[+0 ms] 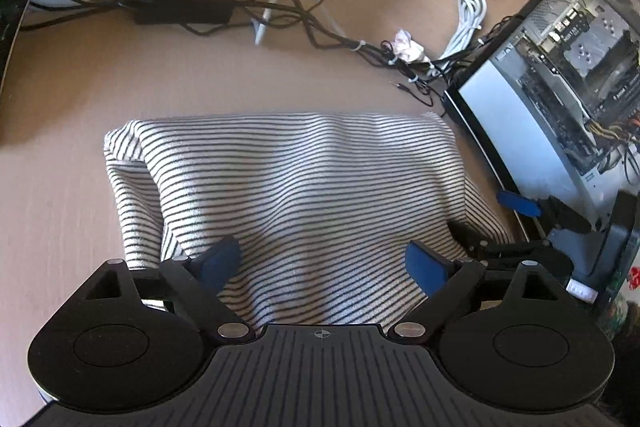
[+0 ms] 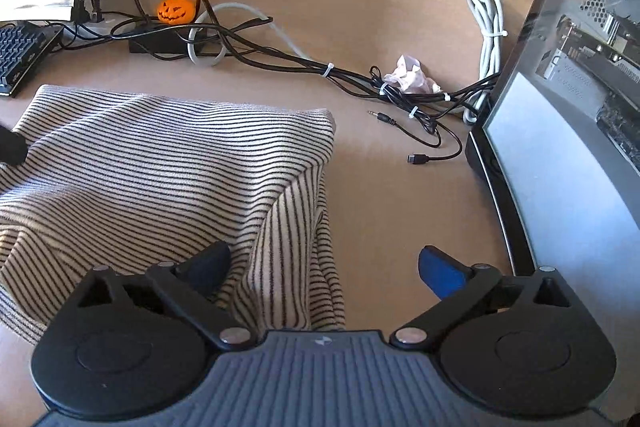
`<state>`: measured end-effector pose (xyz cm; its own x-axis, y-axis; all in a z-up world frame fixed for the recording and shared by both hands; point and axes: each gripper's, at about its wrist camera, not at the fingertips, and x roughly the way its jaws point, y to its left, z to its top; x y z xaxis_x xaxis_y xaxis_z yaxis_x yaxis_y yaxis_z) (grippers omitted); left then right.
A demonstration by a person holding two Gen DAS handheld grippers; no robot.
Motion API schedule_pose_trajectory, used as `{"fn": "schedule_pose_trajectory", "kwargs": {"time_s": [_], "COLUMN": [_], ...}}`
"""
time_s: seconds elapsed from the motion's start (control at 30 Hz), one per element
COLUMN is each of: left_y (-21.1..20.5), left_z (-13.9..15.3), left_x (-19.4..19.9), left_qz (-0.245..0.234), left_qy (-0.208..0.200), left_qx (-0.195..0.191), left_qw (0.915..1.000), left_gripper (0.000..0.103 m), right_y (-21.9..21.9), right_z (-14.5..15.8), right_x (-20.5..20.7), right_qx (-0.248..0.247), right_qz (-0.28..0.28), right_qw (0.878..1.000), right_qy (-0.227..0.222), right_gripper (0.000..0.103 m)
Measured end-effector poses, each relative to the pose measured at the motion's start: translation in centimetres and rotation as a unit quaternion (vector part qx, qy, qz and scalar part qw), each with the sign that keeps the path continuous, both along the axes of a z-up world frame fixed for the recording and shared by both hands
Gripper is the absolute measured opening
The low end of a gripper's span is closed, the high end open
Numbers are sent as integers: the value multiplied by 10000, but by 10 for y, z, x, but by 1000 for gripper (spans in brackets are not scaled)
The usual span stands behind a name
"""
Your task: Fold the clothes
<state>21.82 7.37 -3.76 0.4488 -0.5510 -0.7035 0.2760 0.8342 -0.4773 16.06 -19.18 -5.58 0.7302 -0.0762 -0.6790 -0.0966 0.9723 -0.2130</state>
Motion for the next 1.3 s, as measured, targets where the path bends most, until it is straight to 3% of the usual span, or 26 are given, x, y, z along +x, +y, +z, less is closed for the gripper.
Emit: {"fn": "schedule_pose_trajectory", "kwargs": {"time_s": [0.23,0.33,0.43,0.6,0.7,0.8,0.9,1.07,1.13,1.3], "left_y": [-1,0,6,6,6,6,7,3,3,8], "left_z": [21,6,-7,-7,-7,-7,-3,6,3,9], "left_x": [24,42,52,54,53,51,47,31,27,25], "left_qz": [221,337,481,439,427,416,419,124,109,94], "left_qy": [-246,77,293,321,286,263,258,226,285,159], "left_qx": [-35,21,-231,-244,-222,-219,-209,-437,-391,-401], "left_qw": [9994,9994,9981,9982,9984,9985,9986,9987,9988,9990], "left_gripper": [96,96,98,98,99,99,99,99,99,99], "right_y": [3,4,9,23,45,65,60,58,57,36], "right_z": [0,5,16,43,38,8,-4,-2,2,35], "right_x": [-4,-2,-2,-9,-7,-2,0,0,-1,-8], "right_qx": [-33,-134,-198,464,656,363,657,666,636,808], "right_qz": [-105,-6,74,481,952,1189,1021,1108,1153,911], "right_qw": [9999,9999,9998,9967,9930,9920,9922,9910,9906,9925], "right_qy": [-26,33,-73,-455,-251,217,295,339,365,-94], "right_gripper": [103,103,103,103,103,103,103,103,103,103]}}
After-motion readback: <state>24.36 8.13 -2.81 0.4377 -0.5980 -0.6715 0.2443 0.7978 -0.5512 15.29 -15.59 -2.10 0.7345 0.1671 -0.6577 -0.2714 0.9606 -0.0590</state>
